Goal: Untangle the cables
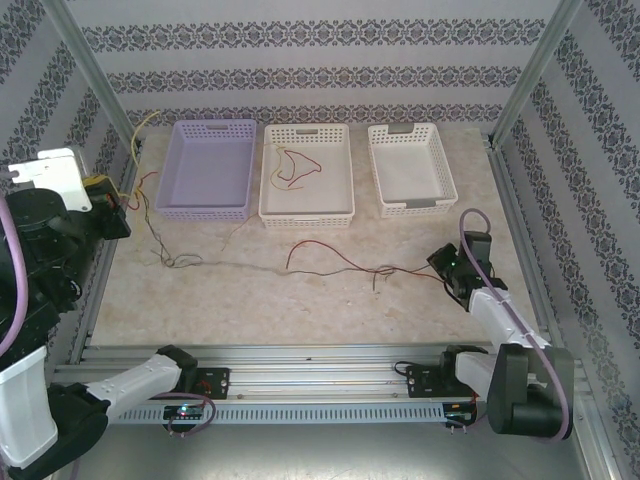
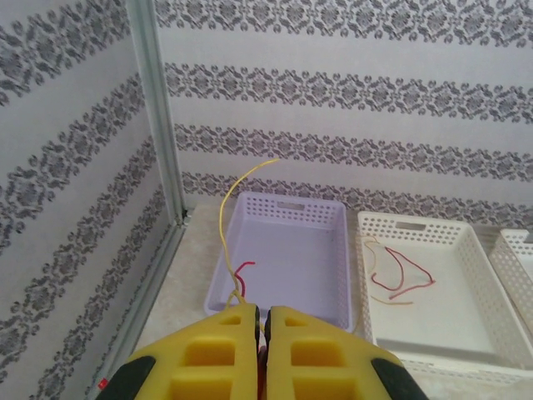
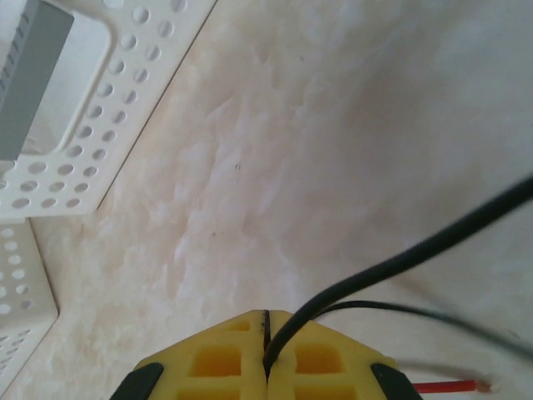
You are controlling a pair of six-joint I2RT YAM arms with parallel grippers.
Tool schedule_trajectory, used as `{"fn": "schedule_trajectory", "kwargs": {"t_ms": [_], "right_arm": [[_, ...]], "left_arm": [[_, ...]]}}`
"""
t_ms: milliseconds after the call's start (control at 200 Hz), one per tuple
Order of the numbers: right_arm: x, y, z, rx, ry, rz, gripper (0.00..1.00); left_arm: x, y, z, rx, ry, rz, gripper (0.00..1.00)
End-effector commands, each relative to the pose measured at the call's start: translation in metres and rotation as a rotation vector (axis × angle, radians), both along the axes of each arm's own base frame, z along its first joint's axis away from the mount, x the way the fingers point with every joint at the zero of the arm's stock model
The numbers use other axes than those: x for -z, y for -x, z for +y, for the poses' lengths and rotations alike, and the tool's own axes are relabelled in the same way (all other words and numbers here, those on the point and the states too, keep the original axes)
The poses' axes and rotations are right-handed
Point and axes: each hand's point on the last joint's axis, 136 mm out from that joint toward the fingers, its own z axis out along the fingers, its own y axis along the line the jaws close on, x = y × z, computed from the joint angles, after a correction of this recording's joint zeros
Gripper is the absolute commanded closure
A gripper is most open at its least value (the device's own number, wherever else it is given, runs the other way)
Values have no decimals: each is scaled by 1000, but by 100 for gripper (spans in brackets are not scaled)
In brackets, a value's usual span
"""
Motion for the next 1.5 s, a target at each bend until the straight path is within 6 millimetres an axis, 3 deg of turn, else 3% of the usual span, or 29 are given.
{"fn": "schedule_trajectory", "kwargs": {"t_ms": [0, 140, 245, 360, 510, 749, 844, 969, 1244, 1494], "right_arm": [[-36, -25, 37, -154, 10, -119, 100], [-69, -33, 84, -319, 82, -192, 100], [-92, -36, 121, -454, 90, -259, 89], [-111, -33, 162, -609, 77, -325, 72], [-134, -18, 213, -795, 56, -439, 48], [-163, 11, 280, -999, 11, -596, 37], [-166, 26, 313, -1096, 19, -637, 36], [-161, 38, 340, -1148, -20, -674, 35], [-143, 65, 371, -1214, -75, -717, 35], [-120, 53, 383, -1170, 6, -670, 41]], "left_arm": [[23, -16, -32, 121, 58, 84, 100], [48, -31, -65, 232, 152, 149, 100], [61, -38, -84, 292, 216, 180, 100], [75, -45, -104, 355, 291, 210, 100], [93, -53, -127, 418, 376, 247, 100], [121, -64, -159, 479, 429, 305, 100], [124, -65, -168, 487, 417, 308, 100], [120, -65, -171, 485, 415, 296, 100], [121, -67, -173, 476, 428, 294, 100], [117, -66, -174, 483, 433, 286, 100]]}}
